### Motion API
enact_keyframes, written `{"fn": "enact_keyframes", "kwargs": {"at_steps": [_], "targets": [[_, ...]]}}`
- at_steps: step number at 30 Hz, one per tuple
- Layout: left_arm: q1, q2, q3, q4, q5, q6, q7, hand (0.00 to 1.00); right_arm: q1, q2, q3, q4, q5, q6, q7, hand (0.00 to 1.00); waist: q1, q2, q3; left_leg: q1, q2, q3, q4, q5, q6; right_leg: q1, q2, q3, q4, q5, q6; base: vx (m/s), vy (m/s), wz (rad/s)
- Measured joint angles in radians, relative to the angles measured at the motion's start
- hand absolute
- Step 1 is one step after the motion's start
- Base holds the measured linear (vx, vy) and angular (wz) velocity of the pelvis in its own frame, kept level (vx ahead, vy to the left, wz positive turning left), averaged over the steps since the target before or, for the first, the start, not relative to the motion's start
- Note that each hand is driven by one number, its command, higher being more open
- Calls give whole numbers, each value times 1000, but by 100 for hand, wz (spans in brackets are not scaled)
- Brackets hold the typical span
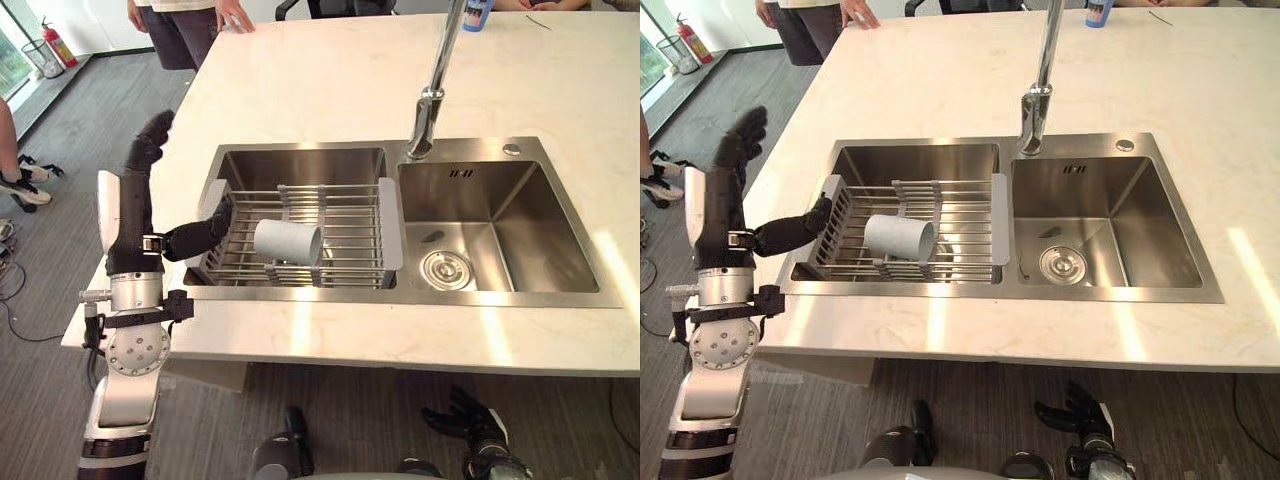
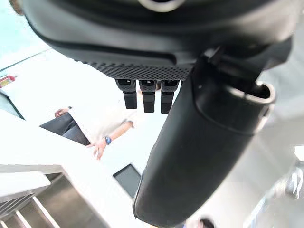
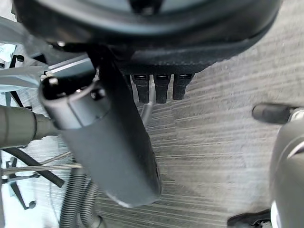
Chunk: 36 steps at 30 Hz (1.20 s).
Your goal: Walk over to the sink, pick up the cup, carry it to the dishwasher, place the cup inside the dishwasher, then close the dishwasher door
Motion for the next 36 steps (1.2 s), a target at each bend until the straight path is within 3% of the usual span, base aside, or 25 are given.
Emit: {"fn": "enact_keyframes", "kwargs": {"at_steps": [4, 8, 22, 36], "targets": [[-14, 138, -51, -2, 41, -36, -66, 90, 19, -6, -1, 0, -4, 1, 2, 90, -19, -2, -5, 46, 3, 17, -126, 67, -12, -14, 22, 13, -13, 1, 1, -6, -42, -15], [-39, 239, -97, 35, 57, -60, -128, 90, 53, -5, -1, 0, -6, 3, 10, 90, -30, -21, -17, 48, 4, 32, -126, 67, -12, -23, 22, 34, -12, 1, 2, 36, -13, -12], [-71, 331, -185, 162, 119, -66, -188, 90, 70, 9, 8, 20, -9, 3, 38, 90, -29, -21, -67, 37, 12, 47, -132, 70, -11, -49, 28, 63, -13, 17, 2, -17, 10, -4], [-245, 398, -360, 314, 157, -43, -249, 90, 59, 9, 32, 14, -9, 10, 43, 90, -55, -28, -71, -20, 22, 57, -131, 88, -1, -118, 37, 81, -6, 37, -2, -5, 3, -2]]}}
